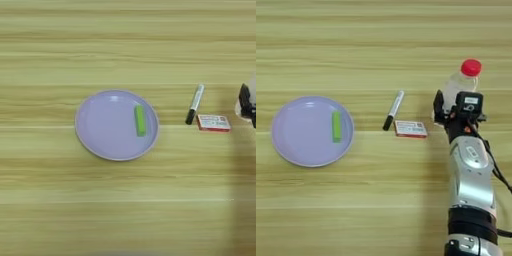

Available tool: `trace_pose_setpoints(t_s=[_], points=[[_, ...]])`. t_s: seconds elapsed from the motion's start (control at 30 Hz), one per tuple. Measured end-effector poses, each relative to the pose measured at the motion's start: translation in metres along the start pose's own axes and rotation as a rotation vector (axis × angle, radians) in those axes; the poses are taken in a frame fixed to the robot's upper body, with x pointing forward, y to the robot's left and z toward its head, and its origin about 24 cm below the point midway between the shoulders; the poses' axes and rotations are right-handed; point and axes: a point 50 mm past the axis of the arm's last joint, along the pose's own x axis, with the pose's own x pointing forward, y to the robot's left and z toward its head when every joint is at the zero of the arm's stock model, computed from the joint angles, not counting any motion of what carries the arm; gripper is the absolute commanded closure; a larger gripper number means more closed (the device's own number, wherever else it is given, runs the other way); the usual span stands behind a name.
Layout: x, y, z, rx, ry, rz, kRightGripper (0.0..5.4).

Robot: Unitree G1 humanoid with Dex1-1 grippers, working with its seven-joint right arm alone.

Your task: Move the objects on the table

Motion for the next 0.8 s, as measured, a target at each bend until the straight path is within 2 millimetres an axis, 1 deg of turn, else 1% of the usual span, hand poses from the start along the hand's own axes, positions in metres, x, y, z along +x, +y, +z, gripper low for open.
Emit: trace_pose_setpoints(t_s=[0.17,0.33,0.8], points=[[-0.001,-0.004,-0.007,-0.012,0.028,-0.009,2.26],[-0.003,-0.003,-0.015,-0.02,0.051,-0.003,2.26],[-0.001,-0.002,-0.019,-0.031,0.038,0.011,2.27]])
